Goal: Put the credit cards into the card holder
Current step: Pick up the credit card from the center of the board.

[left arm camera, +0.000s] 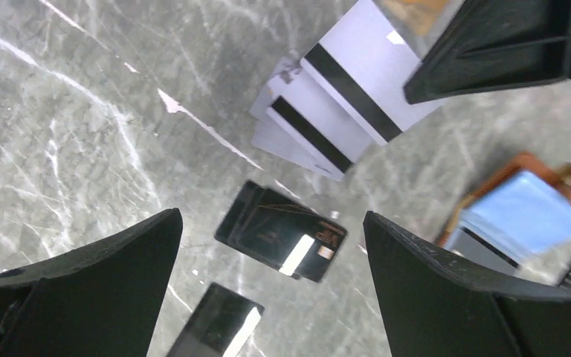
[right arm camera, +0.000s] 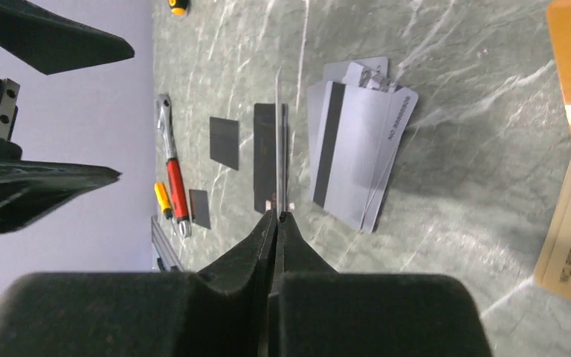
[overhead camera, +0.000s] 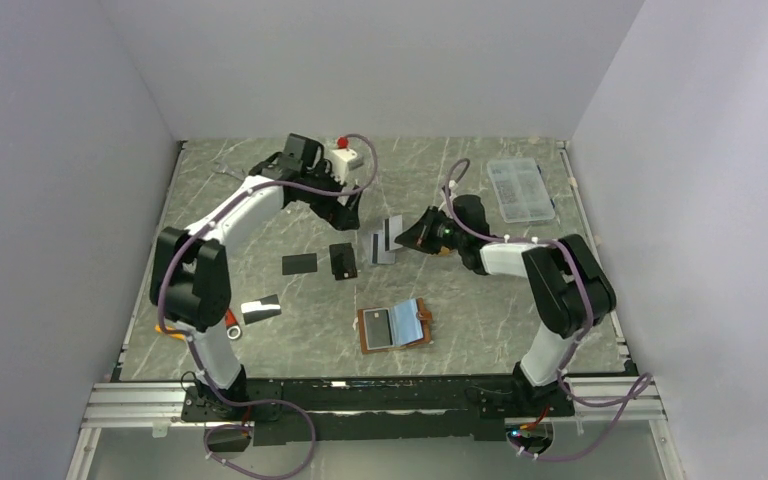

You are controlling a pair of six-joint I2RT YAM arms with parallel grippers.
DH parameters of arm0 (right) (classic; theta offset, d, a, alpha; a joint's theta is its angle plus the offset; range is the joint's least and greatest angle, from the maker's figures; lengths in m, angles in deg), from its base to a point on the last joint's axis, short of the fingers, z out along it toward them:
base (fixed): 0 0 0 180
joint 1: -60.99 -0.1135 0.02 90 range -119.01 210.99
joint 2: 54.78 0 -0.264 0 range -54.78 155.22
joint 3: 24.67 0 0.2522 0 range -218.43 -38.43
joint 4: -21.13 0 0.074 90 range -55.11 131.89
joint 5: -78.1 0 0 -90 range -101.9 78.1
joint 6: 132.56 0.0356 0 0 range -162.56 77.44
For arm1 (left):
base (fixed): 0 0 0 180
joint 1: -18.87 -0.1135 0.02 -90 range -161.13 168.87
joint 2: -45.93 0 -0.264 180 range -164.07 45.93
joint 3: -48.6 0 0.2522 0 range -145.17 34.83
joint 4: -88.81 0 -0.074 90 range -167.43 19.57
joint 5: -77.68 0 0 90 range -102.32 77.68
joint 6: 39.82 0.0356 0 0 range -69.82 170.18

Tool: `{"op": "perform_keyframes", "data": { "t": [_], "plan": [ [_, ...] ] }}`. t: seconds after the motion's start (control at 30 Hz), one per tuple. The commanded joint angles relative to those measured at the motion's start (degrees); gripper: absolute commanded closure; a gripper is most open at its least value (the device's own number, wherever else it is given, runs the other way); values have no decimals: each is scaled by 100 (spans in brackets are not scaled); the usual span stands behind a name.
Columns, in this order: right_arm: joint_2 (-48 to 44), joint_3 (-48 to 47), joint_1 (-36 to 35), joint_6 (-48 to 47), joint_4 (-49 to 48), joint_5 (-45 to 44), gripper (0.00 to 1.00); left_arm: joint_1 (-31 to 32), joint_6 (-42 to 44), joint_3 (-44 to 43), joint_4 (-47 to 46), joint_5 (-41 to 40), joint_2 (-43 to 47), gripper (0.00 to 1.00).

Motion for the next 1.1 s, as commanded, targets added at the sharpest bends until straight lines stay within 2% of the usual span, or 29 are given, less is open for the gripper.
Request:
{"op": "perform_keyframes", "data": {
  "t": [0.0, 0.17, 0.23, 0.3, 0.5, 0.6, 0.7, 0.8, 0.9, 1.07],
  "plan": [
    [-851, 314, -33, -301, -34, 20, 100, -181, -797, 323, 132, 1860, 533, 1],
    [-2003, 740, -231, -517, 203, -104, 100, -190, -2004, 1277, -1008, 3142, 944, 1],
    [-2465, 882, -370, -629, 465, -216, 100, -166, -2215, 1442, -1145, 3612, 916, 1],
    [-2843, 986, -529, -670, 634, -285, 100, -163, -2436, 1594, -1416, 3888, 908, 0],
    [-3397, 1123, -934, -550, 843, -365, 100, -183, -3576, 2361, -3110, 4500, 1184, 1],
    [-3460, 1132, -1010, -447, 807, -352, 100, -224, -4918, 2970, -4934, 4850, 1354, 5],
    [-3450, 1119, -1067, -404, 760, -361, 100, -225, -5564, 3289, -6013, 4933, 1494, 12],
    [-3398, 1103, -1120, -317, 591, -319, 100, -225, -5558, 3349, -6069, 4903, 1626, 22],
    [-3267, 1072, -1198, -217, 399, -262, 100, -228, -5788, 3391, -6342, 4912, 1645, 24],
    [-3141, 1073, -1277, -73, 151, -257, 100, -224, -5558, 3321, -6023, 4852, 1672, 32]
  ]
}}
